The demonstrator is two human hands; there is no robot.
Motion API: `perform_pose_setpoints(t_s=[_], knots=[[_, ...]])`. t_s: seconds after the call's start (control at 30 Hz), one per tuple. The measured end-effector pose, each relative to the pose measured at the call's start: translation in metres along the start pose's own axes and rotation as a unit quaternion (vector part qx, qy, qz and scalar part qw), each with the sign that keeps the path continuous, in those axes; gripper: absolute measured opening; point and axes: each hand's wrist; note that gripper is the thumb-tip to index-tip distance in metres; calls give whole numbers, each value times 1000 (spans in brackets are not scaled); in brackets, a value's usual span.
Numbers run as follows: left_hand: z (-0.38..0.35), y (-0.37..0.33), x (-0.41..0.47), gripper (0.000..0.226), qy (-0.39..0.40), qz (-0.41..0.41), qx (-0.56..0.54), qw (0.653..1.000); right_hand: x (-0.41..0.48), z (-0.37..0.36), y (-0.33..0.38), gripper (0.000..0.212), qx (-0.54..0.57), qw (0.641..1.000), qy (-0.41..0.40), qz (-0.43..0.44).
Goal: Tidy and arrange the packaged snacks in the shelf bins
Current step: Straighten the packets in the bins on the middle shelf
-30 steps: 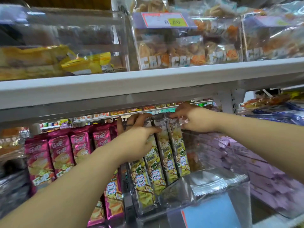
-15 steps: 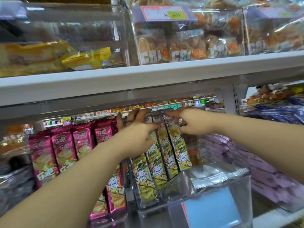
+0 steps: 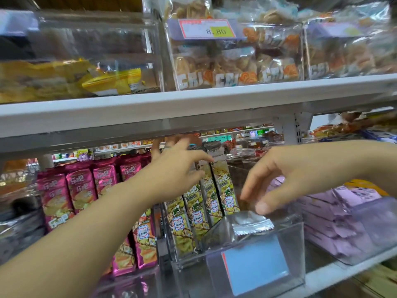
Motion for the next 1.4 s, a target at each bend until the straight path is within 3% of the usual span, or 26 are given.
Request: perform_pose_setpoints(t_s=[0.07, 0.13, 0.23, 0.3, 0.37, 0.43, 0.53, 0.6, 0.73, 0.87, 1.03, 1.2, 1.4], knots=[[14, -11, -9, 21, 20, -52, -127, 990, -6, 4, 1, 39, 4, 1000, 11, -13], [28, -20, -18, 18, 124, -69, -248, 958, -9, 6, 3, 41, -1, 999, 35, -38], [44, -32, -31, 40, 326, -80, -217, 917, -9, 2, 5, 45, -43, 993, 83, -70], [44, -39, -37, 53, 379, -69, -136, 913, -6, -3, 7, 46, -98, 988, 86, -77], [39, -44, -41, 63, 344, -67, -54, 935, -4, -8, 9, 44, -133, 986, 74, -67], [32, -44, -43, 57, 297, -83, -35, 951, -4, -8, 10, 32, -130, 989, 47, -59], [32, -33, -36, 21, 226, -72, -144, 961, -4, 0, 7, 26, -118, 991, -41, -41], [33, -21, -27, 12, 170, -28, -204, 964, -1, 5, 0, 21, -111, 988, -105, -35], [25, -6, -16, 29, 151, 31, -283, 947, 9, 12, -18, 12, -107, 977, -184, -34], [16, -8, -9, 53, 120, 54, -241, 962, 18, 13, -27, 8, -98, 964, -242, -57], [11, -14, 0, 52, 71, 39, -197, 977, 35, 7, -39, 12, -93, 950, -282, -93], [7, -12, 12, 53, 37, 36, -112, 992, 45, 4, -43, 58, -155, 949, -255, -100], [0, 5, 24, 44, 36, 42, -46, 997, 46, 26, -49, 63, -181, 923, -324, -100]])
Point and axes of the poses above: each hand's wrist, its own x-axis towards the middle knuckle, its own z-axis out of the back of the hand, y = z × x, and after that the axes turned 8 degrees about z, right-handed
